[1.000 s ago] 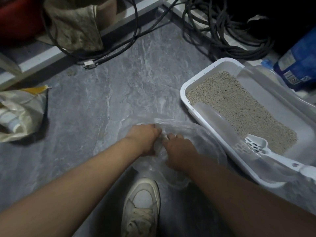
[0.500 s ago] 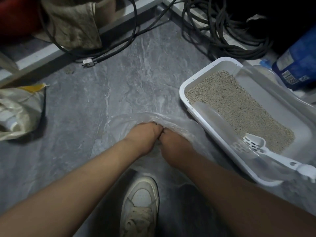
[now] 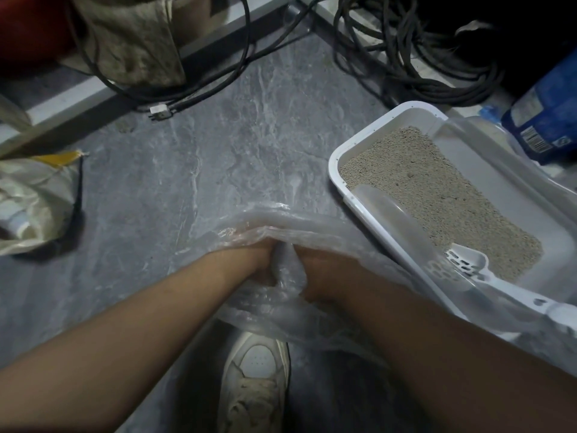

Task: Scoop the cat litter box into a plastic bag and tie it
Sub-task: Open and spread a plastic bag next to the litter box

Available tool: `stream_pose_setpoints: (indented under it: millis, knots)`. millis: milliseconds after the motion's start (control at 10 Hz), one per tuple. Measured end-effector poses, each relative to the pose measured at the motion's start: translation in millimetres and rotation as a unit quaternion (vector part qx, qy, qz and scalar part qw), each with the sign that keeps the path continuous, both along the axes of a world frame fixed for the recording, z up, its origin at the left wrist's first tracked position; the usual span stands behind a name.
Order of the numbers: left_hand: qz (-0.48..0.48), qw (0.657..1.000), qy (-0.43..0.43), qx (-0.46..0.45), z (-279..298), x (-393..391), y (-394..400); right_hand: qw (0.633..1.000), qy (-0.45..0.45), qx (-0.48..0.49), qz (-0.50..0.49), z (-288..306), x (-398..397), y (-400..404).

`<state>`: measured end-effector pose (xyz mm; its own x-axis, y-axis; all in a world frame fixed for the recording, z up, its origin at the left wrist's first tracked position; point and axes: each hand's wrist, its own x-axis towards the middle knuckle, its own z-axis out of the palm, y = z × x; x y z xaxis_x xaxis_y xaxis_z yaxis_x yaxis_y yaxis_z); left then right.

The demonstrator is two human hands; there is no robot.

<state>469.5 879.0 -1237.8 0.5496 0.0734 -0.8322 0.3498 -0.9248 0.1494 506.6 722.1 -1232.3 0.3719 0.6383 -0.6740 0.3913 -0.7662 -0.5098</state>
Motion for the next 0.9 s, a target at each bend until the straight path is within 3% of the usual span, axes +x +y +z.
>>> stream_pose_setpoints:
  millis: [100, 200, 300, 400, 500, 600, 700, 800, 900]
  knots:
    - [-0.022, 1.0, -0.019, -0.005, 13, -2, -6, 0.997, -0.069, 0.006, 0.037, 5, 7, -8]
    - [-0.051, 0.989, -0.129, 0.047, 17, -3, -12, 0.99, -0.138, -0.005, 0.041, 10, 3, -14]
    - [-0.064, 0.982, -0.177, 0.009, 28, -3, -18, 0.982, -0.183, 0.036, 0.003, 11, 1, -16]
    - [-0.017, 0.98, -0.187, -0.061, 17, -2, -15, 0.99, -0.133, 0.015, 0.037, 5, 1, -14]
    - [0.044, 0.979, -0.176, -0.095, 14, 4, -6, 0.983, -0.143, -0.004, 0.116, 4, 0, -17]
    - [-0.008, 0.999, -0.048, -0.021, 10, 3, -9, 0.982, -0.145, -0.011, 0.117, 1, -2, -20]
    - [0.019, 0.999, -0.014, 0.031, 23, 0, -12, 0.985, -0.156, 0.001, 0.079, 7, 0, -21]
    - [0.064, 0.993, -0.103, 0.004, 20, 3, -9, 0.981, -0.19, 0.02, 0.031, 13, 3, -19]
    - [0.117, 0.99, -0.073, 0.035, 21, 9, -13, 0.977, -0.202, 0.054, -0.044, 18, 2, -18]
